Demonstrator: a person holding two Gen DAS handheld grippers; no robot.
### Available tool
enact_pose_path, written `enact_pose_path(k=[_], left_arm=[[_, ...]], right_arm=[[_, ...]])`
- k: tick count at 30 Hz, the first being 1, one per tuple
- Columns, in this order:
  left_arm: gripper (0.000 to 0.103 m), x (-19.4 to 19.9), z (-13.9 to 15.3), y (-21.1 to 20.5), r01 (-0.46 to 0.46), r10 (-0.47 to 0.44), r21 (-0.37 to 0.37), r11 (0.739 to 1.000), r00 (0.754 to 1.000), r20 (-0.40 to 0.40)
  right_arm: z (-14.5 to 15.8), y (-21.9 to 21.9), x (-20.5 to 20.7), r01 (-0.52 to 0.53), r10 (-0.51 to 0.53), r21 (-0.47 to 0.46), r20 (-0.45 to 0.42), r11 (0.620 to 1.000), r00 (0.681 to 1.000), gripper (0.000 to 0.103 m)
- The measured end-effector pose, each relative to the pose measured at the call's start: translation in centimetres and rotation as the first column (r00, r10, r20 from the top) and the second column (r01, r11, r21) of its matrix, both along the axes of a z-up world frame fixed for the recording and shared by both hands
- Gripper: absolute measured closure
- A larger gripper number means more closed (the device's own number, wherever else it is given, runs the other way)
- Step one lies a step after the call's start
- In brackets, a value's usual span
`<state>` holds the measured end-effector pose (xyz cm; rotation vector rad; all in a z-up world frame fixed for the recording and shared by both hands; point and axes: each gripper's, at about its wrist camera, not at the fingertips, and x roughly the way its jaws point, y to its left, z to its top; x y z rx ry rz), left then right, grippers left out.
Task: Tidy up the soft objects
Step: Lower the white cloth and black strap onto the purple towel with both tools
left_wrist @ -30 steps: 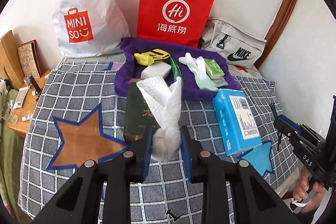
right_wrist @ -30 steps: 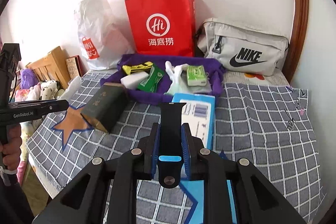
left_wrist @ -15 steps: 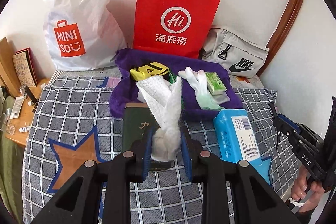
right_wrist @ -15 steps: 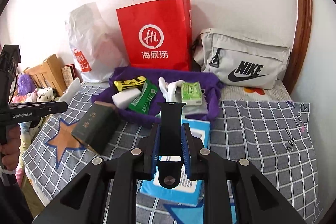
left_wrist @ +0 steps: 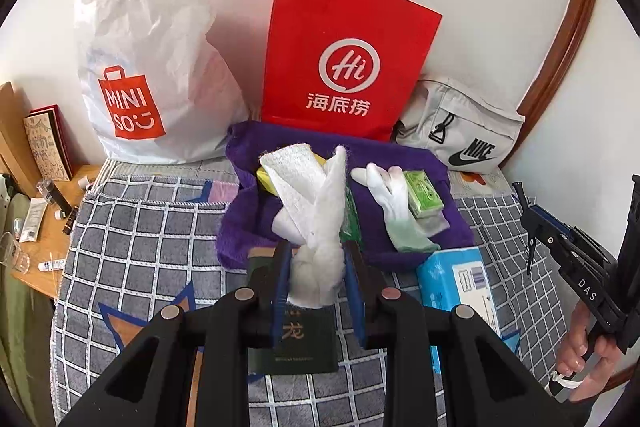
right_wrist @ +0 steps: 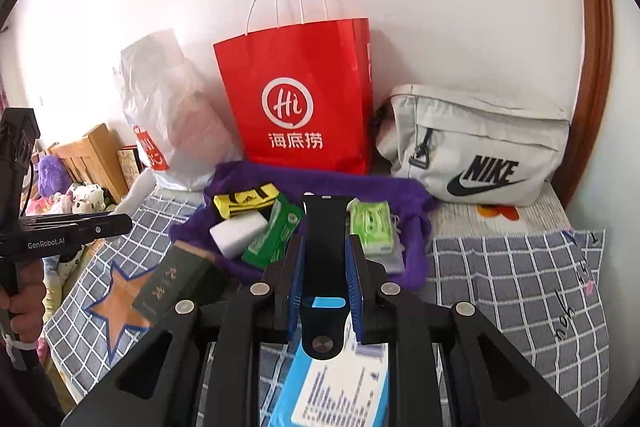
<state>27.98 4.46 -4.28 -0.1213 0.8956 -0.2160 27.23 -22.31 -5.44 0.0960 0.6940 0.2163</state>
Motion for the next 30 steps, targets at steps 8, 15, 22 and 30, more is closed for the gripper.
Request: enact_pose_path(k=[8, 15, 22, 30], left_arm=[[0.078, 2.4, 0.2, 0.3, -0.014, 0.014, 0.011, 1.000, 1.000, 0.014], [0.078, 4.9, 0.2, 0.3, -0.039, 0.038, 0.029, 0.999, 0.999, 0.026], [0.078, 7.8, -1.2, -1.2, -0.001, 0.001, 0.009, 1.000, 1.000, 0.004], [0.078, 10.9, -4.9, -2.9, 0.039, -0.039, 0.002, 0.999, 0.998, -0.057]], right_arm=[[0.7, 0.6, 3.4, -0.020, 0.019, 0.046, 0.012, 0.999, 1.000, 0.083], [1.6, 1.5, 6.2, -0.050, 0.048, 0.050, 0.038, 0.998, 0.998, 0.083], [0.0, 1.7, 8.7, -0.064, 0.063, 0.042, 0.019, 0.997, 0.998, 0.083], [-5.0, 0.7, 11.9, -0.067, 0.077, 0.080, -0.122, 0.995, 0.990, 0.083]])
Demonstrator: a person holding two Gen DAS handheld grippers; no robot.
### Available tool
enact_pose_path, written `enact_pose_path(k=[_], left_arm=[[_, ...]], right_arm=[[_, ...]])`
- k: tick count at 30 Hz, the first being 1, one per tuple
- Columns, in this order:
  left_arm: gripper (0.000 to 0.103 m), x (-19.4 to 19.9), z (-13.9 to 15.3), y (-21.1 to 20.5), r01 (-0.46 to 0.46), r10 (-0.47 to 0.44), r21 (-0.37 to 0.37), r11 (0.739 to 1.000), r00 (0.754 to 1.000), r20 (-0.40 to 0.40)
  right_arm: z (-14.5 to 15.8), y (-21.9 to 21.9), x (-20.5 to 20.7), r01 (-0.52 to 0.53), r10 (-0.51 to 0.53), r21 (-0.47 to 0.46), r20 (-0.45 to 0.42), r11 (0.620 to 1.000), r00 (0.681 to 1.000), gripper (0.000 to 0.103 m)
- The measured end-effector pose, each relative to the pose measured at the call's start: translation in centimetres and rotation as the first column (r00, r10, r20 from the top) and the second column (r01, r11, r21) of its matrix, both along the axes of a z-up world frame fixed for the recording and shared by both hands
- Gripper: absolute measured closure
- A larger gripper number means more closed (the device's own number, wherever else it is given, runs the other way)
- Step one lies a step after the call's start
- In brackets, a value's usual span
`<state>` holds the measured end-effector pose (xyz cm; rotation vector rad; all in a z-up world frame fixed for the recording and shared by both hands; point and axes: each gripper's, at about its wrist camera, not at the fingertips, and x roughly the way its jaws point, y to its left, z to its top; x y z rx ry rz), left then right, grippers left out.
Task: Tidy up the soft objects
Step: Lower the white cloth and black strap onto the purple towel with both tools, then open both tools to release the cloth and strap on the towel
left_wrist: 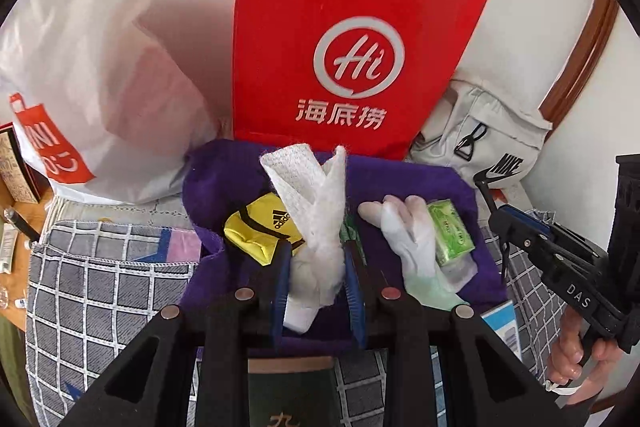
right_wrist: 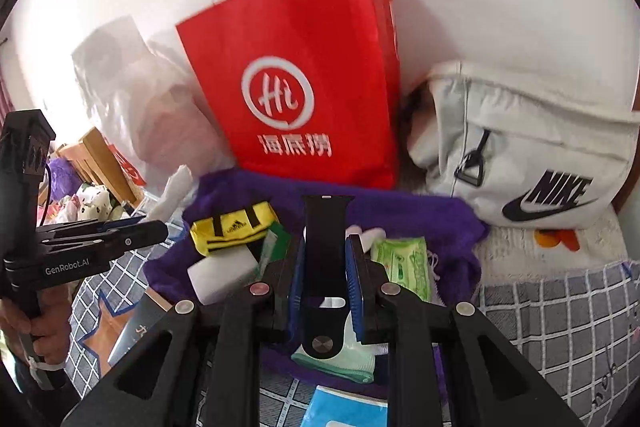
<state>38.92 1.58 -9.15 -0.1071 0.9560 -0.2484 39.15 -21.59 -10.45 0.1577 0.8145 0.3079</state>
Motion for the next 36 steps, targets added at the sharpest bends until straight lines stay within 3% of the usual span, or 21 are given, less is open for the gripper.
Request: enact_pose_path(k=[6, 21, 28, 32, 33, 36], left_arm=[[0.078, 1.2, -1.7, 0.2, 0.006, -0.005, 0.022, 1.000, 0.999, -0.038], [0.078, 2.5, -4.4, 0.2, 0.018, -0.022, -0.028, 0.999, 0.991, -0.131], [0.078, 2.7, -5.3, -0.5, 0.036, -0.040, -0.031, 0.999, 0.986, -0.162], [0.074, 2.9, -5.7, -0.7, 0.036, -0.041, -0.030, 0.999, 0.980, -0.193], [0.072, 2.8, -5.7, -0.8, 0.034, -0.039, -0.026, 0.999, 0.979, -0.199], [0.054, 2.7, -5.6, -0.9, 0.035, -0.038, -0.017, 0.999, 0.979, -0.200]], right_arm=[[-2.8, 0.0, 1.4, -0.033, 0.032, -0.010, -0.086, 0.999, 0.996, 0.083], [-6.2, 0.4, 3.0, -0.043, 0.035, -0.038, -0.203, 0.998, 0.979, 0.082], [-5.9, 0.0, 2.9, -0.034, 0.024, -0.048, -0.196, 0.998, 0.980, 0.081], [-5.4, -0.5, 2.6, -0.023, 0.013, -0.054, -0.182, 0.998, 0.983, 0.055], [-5.2, -0.6, 2.5, -0.014, 0.003, -0.064, -0.176, 0.998, 0.984, 0.054], [-4.8, -1.0, 2.3, 0.007, -0.022, -0.082, -0.172, 0.997, 0.985, 0.047]])
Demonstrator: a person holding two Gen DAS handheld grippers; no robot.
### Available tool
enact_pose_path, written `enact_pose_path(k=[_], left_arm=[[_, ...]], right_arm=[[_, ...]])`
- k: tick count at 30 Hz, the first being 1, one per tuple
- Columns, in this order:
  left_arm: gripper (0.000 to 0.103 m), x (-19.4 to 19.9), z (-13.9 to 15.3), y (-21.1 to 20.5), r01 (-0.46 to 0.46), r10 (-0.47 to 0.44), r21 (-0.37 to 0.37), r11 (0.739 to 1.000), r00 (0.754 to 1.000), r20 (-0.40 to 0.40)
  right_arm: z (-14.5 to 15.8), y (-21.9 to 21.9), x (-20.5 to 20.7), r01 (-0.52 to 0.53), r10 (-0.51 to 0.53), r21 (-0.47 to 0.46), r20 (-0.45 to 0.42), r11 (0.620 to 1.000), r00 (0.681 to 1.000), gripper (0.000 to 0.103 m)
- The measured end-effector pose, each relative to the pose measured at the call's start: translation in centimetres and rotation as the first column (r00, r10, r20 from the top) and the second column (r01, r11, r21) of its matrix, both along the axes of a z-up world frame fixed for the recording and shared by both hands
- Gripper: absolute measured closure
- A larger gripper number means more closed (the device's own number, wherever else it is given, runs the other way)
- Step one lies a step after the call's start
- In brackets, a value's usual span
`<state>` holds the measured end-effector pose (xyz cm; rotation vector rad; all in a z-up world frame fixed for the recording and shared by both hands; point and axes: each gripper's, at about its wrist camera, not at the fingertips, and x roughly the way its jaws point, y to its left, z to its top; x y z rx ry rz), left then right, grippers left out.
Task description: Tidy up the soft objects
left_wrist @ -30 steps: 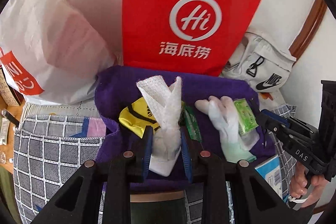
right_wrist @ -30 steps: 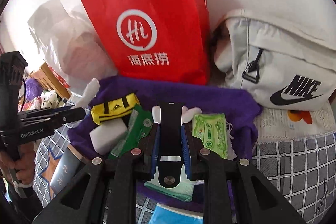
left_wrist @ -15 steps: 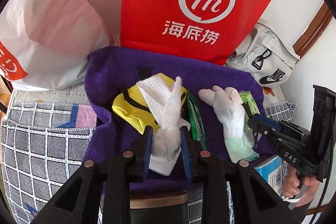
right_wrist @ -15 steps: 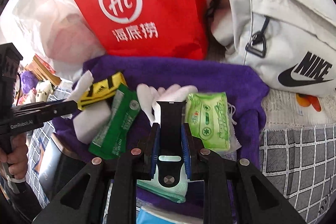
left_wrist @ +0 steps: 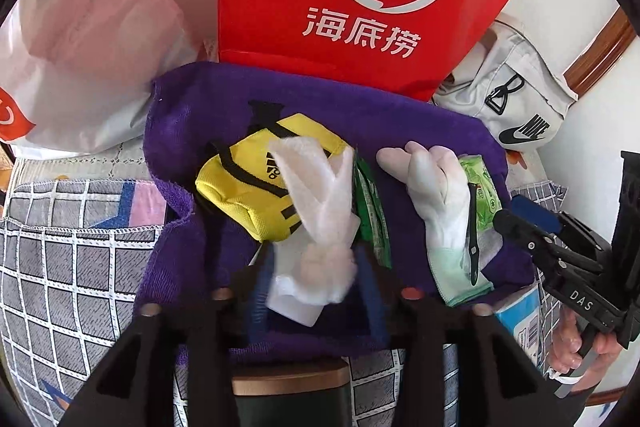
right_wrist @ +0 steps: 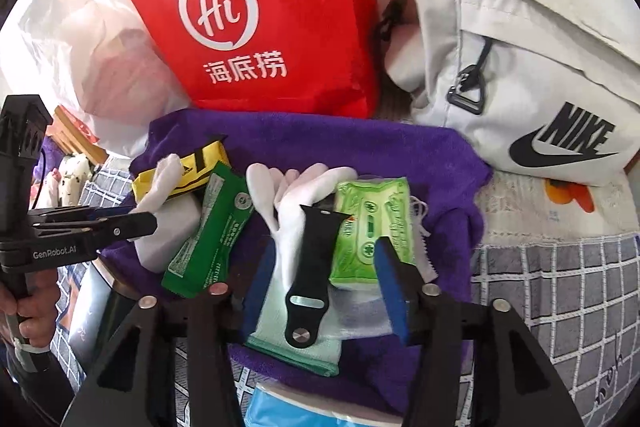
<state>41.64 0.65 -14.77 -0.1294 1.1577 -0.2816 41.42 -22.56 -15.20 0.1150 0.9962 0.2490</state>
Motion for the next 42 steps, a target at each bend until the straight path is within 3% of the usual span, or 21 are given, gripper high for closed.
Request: enact_pose_path(k=[1, 5, 8, 13, 17, 23, 30, 33, 38, 42], left_arm=[[0.049, -0.1, 0.1, 0.0, 0.001, -0.001, 0.000, 1.000, 1.000, 0.003], [0.048, -0.5, 1.0, 0.2, -0.009, 0.009, 0.001, 1.000, 1.000, 0.018], [0.047, -1.0, 1.8, 0.2, -0.011, 0.011, 0.003, 1.000, 0.999, 0.035], [0.043, -2.4, 3.5, -0.2, -0.016, 0.013, 0.034, 0.999, 0.997, 0.075], [0.039, -4.3, 4.7, -0.5, -0.021, 0.016, 0.048, 0.999, 0.994, 0.106], [0.039, -8.7, 6.7, -0.8, -0.007, 0.003, 0.036, 0.999, 0.993, 0.120], [0.031, -15.2, 9.9, -0.1, -0.034, 0.026, 0.040, 0.999, 0.982, 0.188], [0.026, -18.2, 11.1, 0.3, -0.058, 0.045, 0.050, 0.997, 0.974, 0.222], [0.009, -23.1, 12.6, 0.7, -0.103, 0.078, 0.070, 0.992, 0.955, 0.286], [0.006, -26.9, 13.4, 0.3, -0.134, 0.091, 0.115, 0.984, 0.942, 0.323]], right_arm=[[0.2, -0.1, 0.0, 0.005, -0.005, -0.003, 0.005, 1.000, 1.000, 0.047], [0.8, 0.0, -0.6, 0.015, -0.015, -0.032, -0.014, 0.999, 1.000, 0.036], [1.8, 0.4, -1.4, 0.025, -0.024, -0.047, 0.021, 0.999, 0.999, 0.035], [2.6, 0.4, -3.3, 0.058, -0.058, -0.038, 0.007, 0.998, 0.998, 0.034], [3.8, 0.2, -5.7, 0.074, -0.074, -0.057, 0.014, 0.996, 0.997, 0.028], [6.2, 0.2, -10.3, 0.130, -0.120, -0.107, 0.090, 0.986, 0.989, 0.011], [9.5, 1.0, -16.9, 0.138, -0.113, -0.118, 0.197, 0.983, 0.974, 0.000], [10.5, 1.5, -19.7, 0.142, -0.110, -0.130, 0.225, 0.981, 0.968, 0.000], [12.0, 1.9, -24.1, 0.132, -0.103, -0.102, 0.247, 0.986, 0.964, 0.000], [12.6, 1.9, -27.4, 0.146, -0.119, -0.096, 0.243, 0.985, 0.963, 0.000]])
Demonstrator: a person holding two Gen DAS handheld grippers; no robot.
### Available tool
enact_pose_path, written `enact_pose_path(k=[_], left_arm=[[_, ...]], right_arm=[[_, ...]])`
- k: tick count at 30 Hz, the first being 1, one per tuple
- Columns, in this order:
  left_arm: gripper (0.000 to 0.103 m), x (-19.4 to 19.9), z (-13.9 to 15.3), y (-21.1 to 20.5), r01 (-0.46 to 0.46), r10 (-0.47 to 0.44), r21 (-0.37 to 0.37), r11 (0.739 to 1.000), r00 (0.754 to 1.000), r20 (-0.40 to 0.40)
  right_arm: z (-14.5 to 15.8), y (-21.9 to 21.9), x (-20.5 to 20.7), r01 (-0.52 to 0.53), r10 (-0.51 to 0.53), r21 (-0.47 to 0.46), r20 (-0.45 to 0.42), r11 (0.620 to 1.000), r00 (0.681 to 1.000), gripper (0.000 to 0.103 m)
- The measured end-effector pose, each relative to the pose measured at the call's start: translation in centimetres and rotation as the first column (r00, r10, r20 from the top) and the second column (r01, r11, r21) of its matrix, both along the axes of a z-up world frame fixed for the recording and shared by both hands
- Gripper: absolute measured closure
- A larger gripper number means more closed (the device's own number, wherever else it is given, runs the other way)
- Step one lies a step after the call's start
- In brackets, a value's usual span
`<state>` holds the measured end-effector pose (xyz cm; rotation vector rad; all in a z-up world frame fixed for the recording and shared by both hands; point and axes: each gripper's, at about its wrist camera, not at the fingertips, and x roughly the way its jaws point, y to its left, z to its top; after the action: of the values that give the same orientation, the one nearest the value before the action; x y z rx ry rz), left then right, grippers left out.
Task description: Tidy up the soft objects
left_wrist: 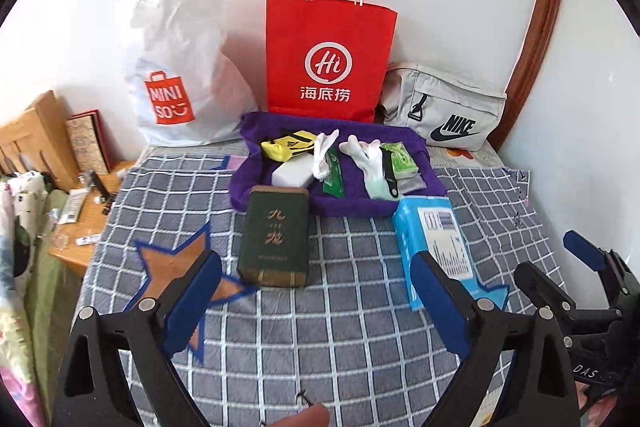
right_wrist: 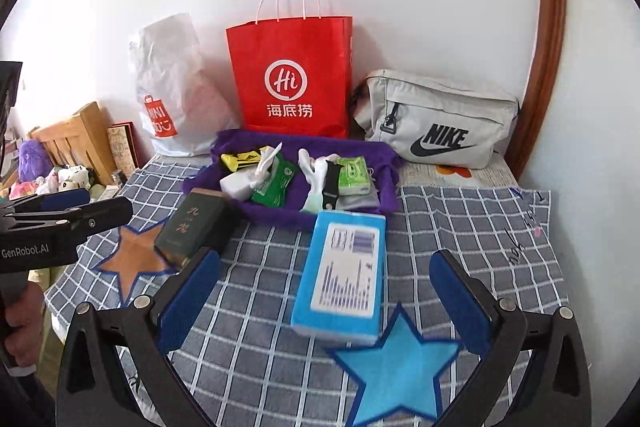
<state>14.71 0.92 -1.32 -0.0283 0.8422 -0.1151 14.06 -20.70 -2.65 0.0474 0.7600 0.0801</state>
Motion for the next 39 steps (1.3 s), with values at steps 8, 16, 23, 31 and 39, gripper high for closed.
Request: enact_pose_path(k=[8, 16, 23, 31, 39], left_arm=[[0.006, -6.6, 2.0, -0.7, -0.020, 0.019, 0.013, 1.000, 0.997, 0.081], [0.006, -11.0, 3.2, -1.3, -0.038, 0.036, 0.019, 0.999, 0.991, 0.130], [0.006, -11.9, 3.3, -1.4, -0.047, 0.043, 0.026, 0.999, 0.989, 0.140], [0.006, -12.5, 3.3, -1.9, -0.030, 0.026, 0.025, 0.999, 0.989, 0.147], [0.006, -12.6, 3.1, -1.7, -0.042, 0.039, 0.015, 0.999, 0.990, 0.136]], right_arm=[[0.6, -0.5, -6.4, 0.013, -0.013, 0.020, -0.006, 1.000, 1.000, 0.000], [1.4, -1.1, -10.1, 0.032, -0.033, 0.025, 0.016, 0.999, 0.999, 0.000], [2.0, -1.1, -11.4, 0.037, -0.038, 0.027, 0.037, 0.999, 0.999, 0.000], [2.2, -1.3, -11.8, 0.042, -0.044, 0.040, 0.036, 0.998, 0.998, 0.000], [2.2, -1.3, -11.9, 0.044, -0.045, 0.041, 0.037, 0.998, 0.998, 0.000]])
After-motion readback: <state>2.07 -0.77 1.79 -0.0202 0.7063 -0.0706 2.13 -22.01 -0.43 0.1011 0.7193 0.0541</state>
